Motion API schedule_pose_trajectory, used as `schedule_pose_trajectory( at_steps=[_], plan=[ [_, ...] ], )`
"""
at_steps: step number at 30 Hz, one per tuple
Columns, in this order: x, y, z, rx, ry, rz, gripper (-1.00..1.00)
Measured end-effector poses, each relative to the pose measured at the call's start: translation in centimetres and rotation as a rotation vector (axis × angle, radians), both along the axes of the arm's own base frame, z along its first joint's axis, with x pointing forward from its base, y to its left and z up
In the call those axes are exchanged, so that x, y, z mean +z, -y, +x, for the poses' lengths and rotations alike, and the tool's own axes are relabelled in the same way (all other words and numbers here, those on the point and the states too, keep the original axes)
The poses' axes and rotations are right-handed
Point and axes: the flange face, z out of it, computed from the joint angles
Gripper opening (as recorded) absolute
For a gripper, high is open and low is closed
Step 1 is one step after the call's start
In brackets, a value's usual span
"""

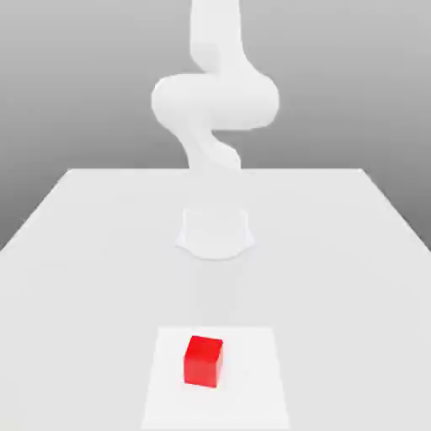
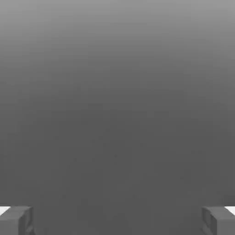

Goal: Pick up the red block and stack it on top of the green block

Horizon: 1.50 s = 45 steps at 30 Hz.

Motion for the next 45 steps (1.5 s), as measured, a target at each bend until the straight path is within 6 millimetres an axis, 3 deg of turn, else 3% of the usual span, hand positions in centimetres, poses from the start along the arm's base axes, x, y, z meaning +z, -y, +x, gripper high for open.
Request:
schedule_pose_trajectory(
  at_steps=[5,10,15,20,26,27,34,40,45],
  plan=[
    [-11.2,0.4,5.2,-0.04,-0.177,0.018,0.0],
    [-22.5,0.9,7.3,-0.081,-0.346,0.036,0.0],
    [-33.5,1.4,6.5,-0.122,-0.516,0.053,0.0],
    [-43.5,1.7,3.1,-0.166,-0.682,0.069,0.0],
    [-50.6,1.6,2.4,-0.173,-0.713,0.071,0.0],
    [-51.4,1.6,2.3,-0.172,-0.713,0.072,-1.0],
    [-51.4,1.6,2.3,-0.173,-0.713,0.071,-1.0],
    [-45.9,1.8,2.5,-0.182,-0.712,0.075,-1.0],
    [-44.3,8.2,6.5,-0.448,-0.7,0.176,-1.0]
  ],
)
